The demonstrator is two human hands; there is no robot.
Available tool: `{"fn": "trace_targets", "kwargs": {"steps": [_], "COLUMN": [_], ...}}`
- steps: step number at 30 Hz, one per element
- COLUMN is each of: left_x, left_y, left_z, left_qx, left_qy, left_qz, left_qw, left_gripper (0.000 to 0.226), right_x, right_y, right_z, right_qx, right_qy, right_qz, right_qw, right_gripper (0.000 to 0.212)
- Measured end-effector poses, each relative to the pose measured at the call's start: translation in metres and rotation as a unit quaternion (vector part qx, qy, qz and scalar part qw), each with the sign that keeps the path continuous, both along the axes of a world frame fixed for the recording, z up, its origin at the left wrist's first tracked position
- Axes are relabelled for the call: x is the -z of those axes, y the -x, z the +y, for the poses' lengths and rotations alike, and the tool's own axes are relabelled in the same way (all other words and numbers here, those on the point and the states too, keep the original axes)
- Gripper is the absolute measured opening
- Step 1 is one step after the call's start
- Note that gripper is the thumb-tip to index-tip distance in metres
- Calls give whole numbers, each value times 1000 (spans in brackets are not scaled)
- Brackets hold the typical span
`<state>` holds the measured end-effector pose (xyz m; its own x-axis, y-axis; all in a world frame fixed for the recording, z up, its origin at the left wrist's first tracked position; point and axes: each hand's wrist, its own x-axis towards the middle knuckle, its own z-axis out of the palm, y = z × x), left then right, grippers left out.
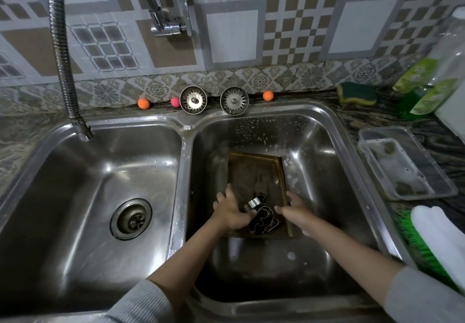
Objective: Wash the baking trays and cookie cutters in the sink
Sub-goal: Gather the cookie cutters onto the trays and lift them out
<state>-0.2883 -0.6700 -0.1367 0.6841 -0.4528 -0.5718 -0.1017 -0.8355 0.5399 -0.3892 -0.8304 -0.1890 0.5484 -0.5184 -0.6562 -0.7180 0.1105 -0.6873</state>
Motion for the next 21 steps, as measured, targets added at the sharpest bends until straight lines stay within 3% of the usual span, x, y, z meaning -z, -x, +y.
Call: {"fn": "trace_targets", "kwargs": {"steps": [5, 8, 12, 21], "left_x": [7, 10, 16, 24], "left_y": [-10, -12, -8, -6], "left_z": [2, 5, 4, 6], "left_qx": [-44, -71, -85, -55], "left_qy": [61, 47, 101, 153], "left_qz": [19, 71, 142, 157], "left_qw": [997, 994, 981, 974], "left_gripper": [108, 112, 116, 134], "right_x": [4, 4, 7, 1], "right_y": [4, 7, 12, 12], "right_z": [-7, -2, 5, 19], "right_qx": [18, 22, 14, 89], "right_qy": [-13, -16, 5, 14], "right_qz": [2, -7, -28, -92], "right_qw": [1000, 1000, 999, 992], "right_gripper": [73, 78, 81, 58]}}
